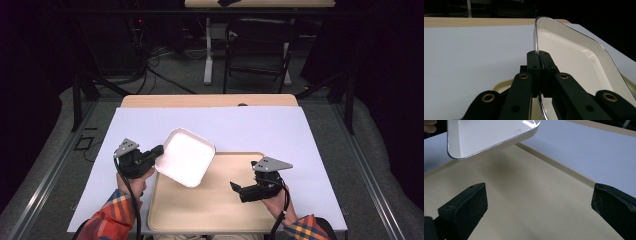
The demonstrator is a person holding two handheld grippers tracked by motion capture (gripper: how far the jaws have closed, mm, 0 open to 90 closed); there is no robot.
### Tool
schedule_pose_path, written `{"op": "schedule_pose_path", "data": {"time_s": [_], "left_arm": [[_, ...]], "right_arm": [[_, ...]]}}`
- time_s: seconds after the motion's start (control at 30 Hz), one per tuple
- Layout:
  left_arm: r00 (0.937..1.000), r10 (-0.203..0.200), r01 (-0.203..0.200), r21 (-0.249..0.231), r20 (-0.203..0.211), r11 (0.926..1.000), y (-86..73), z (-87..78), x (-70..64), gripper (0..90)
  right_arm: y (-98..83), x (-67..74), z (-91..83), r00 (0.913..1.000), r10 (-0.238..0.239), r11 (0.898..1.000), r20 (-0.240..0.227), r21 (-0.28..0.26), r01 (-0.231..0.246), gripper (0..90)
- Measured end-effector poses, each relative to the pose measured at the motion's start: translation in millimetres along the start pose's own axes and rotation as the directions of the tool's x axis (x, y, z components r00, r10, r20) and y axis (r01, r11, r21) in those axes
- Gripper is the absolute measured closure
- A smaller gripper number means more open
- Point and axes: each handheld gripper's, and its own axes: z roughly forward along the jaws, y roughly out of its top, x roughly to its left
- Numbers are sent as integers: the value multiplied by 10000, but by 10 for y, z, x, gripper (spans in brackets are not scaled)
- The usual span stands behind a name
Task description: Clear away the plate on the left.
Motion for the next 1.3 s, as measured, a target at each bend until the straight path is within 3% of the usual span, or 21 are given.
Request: {"op": "schedule_pose_path", "data": {"time_s": [0.37, 0.8, 0.93, 1.3], "left_arm": [[9991, 284, -285, 32, 309, 9996, -64, 103, -240, 883], [9973, 609, -609, -16, 413, 9981, -126, 169, -403, 883], [9969, 680, -675, -119, 402, 9976, -143, 172, -443, 883], [9953, 832, -829, -79, 504, 9965, -172, 173, -489, 881]], "right_arm": [[55, 132, 144, 9993, -187, 9995, -319, 250, 195, 8], [109, 231, 311, 9948, 249, 9984, -987, 532, -197, 39], [113, 248, 360, 9942, 418, 9966, -990, 742, -346, 82], [98, 185, 399, 9934, 1047, 9883, -471, 1163, -987, 308]]}}
